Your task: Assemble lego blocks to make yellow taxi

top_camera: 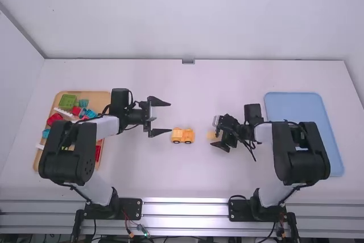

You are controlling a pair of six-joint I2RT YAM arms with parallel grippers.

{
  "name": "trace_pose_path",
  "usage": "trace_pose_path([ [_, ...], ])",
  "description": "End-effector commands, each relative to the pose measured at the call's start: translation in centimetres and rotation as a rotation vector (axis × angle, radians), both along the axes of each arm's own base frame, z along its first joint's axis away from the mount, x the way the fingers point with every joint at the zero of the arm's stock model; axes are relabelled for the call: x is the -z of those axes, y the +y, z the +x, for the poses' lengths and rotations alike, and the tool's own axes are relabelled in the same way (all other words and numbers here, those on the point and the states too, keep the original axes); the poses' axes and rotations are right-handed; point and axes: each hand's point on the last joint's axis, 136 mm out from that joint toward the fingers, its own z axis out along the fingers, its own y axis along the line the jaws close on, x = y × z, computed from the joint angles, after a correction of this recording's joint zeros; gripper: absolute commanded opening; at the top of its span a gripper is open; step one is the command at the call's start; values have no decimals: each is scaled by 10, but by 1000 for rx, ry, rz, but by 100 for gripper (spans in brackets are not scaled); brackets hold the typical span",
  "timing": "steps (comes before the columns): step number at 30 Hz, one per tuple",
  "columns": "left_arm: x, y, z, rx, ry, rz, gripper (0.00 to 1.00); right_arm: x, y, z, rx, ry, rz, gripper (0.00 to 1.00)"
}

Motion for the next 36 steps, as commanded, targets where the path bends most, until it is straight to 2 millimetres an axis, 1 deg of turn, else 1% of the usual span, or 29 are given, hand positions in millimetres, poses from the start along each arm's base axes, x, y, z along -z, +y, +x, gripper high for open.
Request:
trace_pose_path([
  [1,-2,-2,-7,18,77,-39,99,-12,5,-10,-40,-30,95,100],
  [5,-9,-3,-12,52,76,-71,99,-10,4,-10,-16,-38,108,100],
  [8,-11,-2,-13,58,70,-82,99,-7,8,-10,-27,-48,110,99],
  [12,-11,-4,-14,65,75,-83,99,4,5,-1,20,4,124,99],
  [18,-10,-2,-14,60,78,-83,99,8,4,5,12,11,149,99],
  [21,-10,-2,-14,60,82,-83,99,11,5,6,9,5,148,91],
  [25,-10,-2,-14,60,82,-83,99,17,8,5,-6,1,136,85],
  [26,-10,-2,-15,60,83,-83,99,18,8,4,-19,-3,136,83],
  [28,-9,-2,-15,60,88,-83,99,21,7,5,-21,12,131,73],
  [30,-9,-2,-15,60,86,-83,99,21,7,5,-21,28,132,71],
  [31,-9,-2,-16,61,83,-81,99,22,7,5,-27,32,128,64],
  [32,-8,-2,-16,62,82,-81,99,21,7,5,-38,25,125,61],
  [33,-9,-2,-16,61,82,-81,99,21,7,4,-42,27,124,59],
  [34,-9,-2,-16,61,83,-81,99,21,7,4,-41,29,124,55],
  [36,-7,-2,-15,52,87,-73,99,21,7,4,-41,37,124,40],
])
